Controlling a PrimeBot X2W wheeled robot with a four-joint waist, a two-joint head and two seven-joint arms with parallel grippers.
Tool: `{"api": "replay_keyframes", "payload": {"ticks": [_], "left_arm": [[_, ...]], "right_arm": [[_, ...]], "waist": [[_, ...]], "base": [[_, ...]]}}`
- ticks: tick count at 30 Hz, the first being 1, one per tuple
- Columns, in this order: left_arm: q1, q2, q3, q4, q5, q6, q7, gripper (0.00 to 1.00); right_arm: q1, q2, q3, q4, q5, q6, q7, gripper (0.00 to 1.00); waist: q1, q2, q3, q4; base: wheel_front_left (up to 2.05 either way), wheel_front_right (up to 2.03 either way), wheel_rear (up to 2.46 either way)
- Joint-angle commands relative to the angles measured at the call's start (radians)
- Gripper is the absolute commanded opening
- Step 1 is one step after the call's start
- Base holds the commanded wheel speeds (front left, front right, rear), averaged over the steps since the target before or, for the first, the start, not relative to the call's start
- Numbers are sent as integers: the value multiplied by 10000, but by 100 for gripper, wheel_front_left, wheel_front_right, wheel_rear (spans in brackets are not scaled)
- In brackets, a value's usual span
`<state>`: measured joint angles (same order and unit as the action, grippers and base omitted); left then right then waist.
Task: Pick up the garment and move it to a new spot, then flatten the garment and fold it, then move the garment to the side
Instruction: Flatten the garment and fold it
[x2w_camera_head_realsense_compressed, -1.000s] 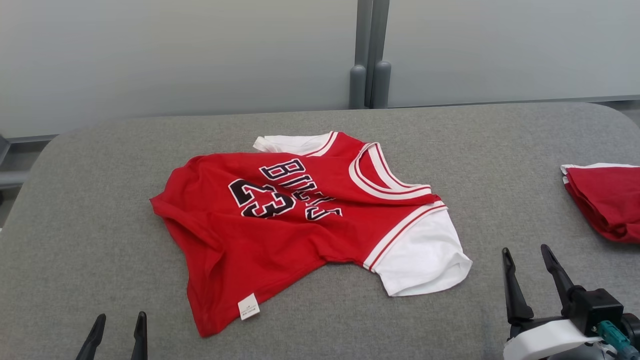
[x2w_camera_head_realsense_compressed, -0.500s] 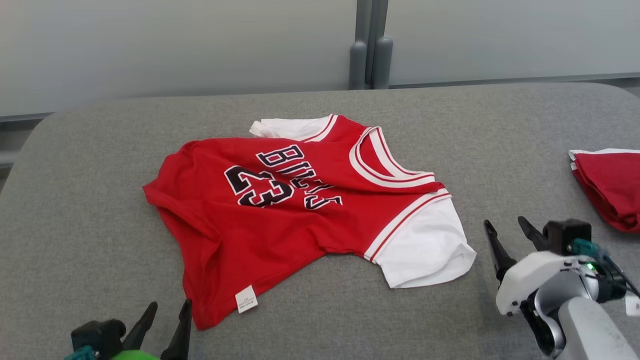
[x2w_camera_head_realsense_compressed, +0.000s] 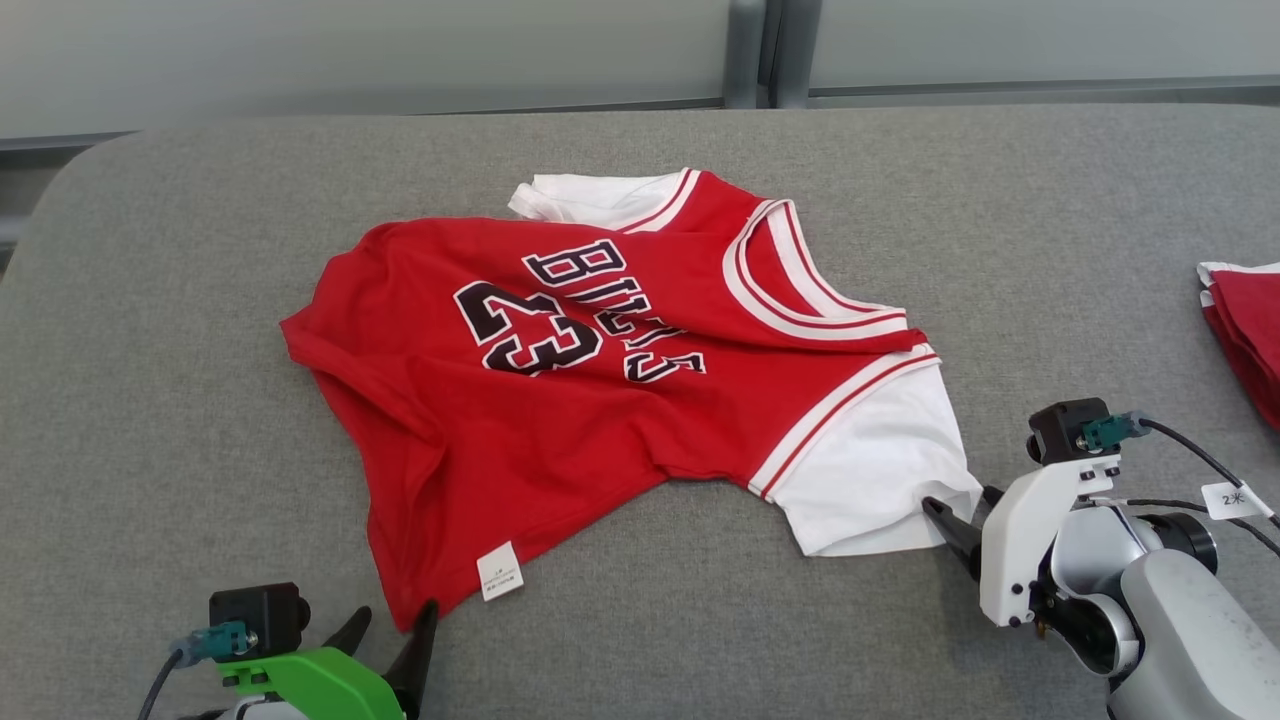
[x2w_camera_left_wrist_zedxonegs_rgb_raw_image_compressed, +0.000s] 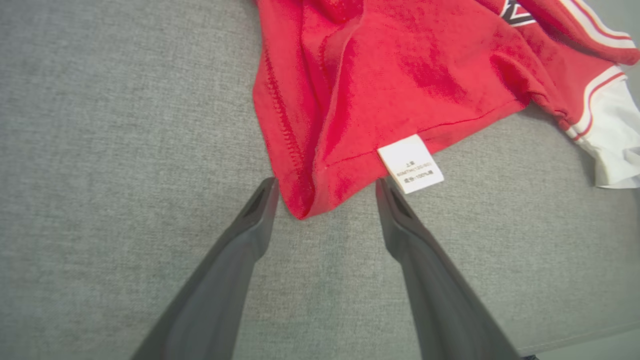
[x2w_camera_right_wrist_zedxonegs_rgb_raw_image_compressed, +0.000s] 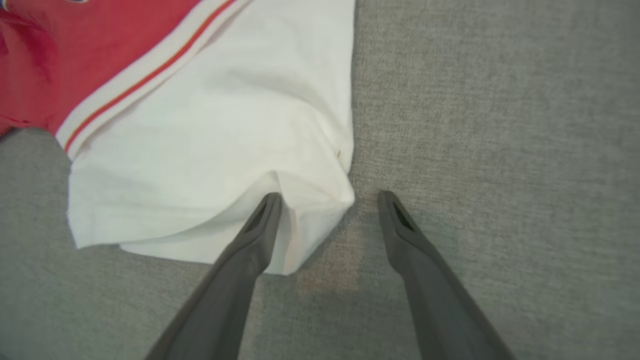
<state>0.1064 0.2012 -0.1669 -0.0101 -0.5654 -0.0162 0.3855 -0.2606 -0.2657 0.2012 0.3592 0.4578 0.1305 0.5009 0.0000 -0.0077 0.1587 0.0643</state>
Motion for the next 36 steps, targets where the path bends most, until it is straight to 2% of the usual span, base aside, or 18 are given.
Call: {"api": "replay_keyframes", "payload": {"ticks": [1,12,17,18,19,20,21,26,30,33,36], "left_arm": [[-143,115,-45,66,133,60,62,100],[-300,-147,49,767,-201,78,-189,100],[-675,-347,14,1400,-372,-119,-433,100],[-738,-364,-29,1526,-394,-161,-394,100],[-796,-345,-69,1636,-379,-203,-365,63],[-828,-335,-119,1731,-396,-250,-321,28],[-838,-337,-157,1758,-467,-329,-306,0],[-1028,-103,102,1194,-941,-583,-227,0],[-1346,251,548,-272,-1618,-717,216,0],[-2105,673,1103,-1741,-2342,-631,934,0],[-3321,1122,1593,-2795,-2978,-388,1802,0]], "right_arm": [[360,-67,229,12,196,3,318,100],[791,-13,444,-382,965,4,520,100],[755,23,571,-515,1314,4,320,100],[740,69,608,-531,1454,4,322,88],[709,110,681,-591,1649,6,347,21],[664,141,732,-675,1899,6,333,0],[624,155,707,-733,2168,6,320,0],[192,209,-46,-1246,3648,4,-14,0],[-390,218,-1210,-2180,4920,3,-274,0],[-1180,158,-2324,-3021,5654,4,-358,0],[-2426,227,-3164,-3434,5652,4,-4,0]], "waist": [[0,77,157,56],[0,77,281,-177],[0,77,266,-262],[0,77,259,-278],[0,77,253,-299],[0,77,252,-329],[0,77,254,-359],[0,77,276,-442],[0,77,428,-477],[0,77,751,-444],[0,77,1271,-447]], "base": [[0,0,0],[0,0,0],[0,0,0],[0,0,0],[0,0,0],[0,0,0],[0,0,0],[0,0,0],[0,0,0],[0,0,0],[0,0,0]]}}
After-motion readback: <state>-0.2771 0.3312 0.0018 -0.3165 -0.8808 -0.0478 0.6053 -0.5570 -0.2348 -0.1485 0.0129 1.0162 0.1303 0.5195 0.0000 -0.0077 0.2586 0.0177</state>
